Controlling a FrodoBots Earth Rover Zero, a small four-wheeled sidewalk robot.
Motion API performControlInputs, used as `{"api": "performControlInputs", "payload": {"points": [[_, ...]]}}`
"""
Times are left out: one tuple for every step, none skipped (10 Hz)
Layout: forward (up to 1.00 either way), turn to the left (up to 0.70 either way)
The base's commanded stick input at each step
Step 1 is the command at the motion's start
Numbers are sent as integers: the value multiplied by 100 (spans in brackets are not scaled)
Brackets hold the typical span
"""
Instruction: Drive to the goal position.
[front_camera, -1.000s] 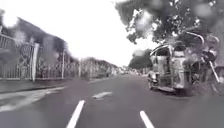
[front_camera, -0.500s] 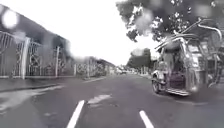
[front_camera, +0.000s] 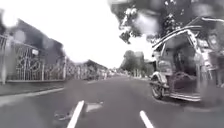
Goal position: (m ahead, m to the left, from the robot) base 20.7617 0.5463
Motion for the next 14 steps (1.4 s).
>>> {"api": "performControlInputs", "payload": {"points": [[100, 4], [100, 2], [100, 0], [100, -17], [100, -38], [100, -39], [100, -40], [100, -33], [100, -7], [100, 4], [100, 3], [100, 0], [100, 0], [100, 0]]}}
